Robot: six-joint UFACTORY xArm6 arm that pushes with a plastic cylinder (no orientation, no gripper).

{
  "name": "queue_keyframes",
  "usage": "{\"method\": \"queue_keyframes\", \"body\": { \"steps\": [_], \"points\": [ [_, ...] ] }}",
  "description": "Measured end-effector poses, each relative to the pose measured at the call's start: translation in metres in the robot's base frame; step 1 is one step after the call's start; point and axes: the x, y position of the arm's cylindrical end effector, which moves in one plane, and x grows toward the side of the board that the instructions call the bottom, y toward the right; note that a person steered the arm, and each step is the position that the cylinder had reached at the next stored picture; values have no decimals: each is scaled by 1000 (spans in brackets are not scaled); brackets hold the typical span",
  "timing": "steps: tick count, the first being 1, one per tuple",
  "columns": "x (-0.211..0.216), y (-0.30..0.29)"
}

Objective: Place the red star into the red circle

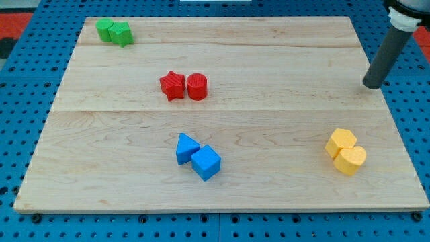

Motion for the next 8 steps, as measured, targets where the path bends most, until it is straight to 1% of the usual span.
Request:
{"method": "queue_keyframes", "body": {
  "steps": [8],
  "points": [
    [0,-13]
  ]
}}
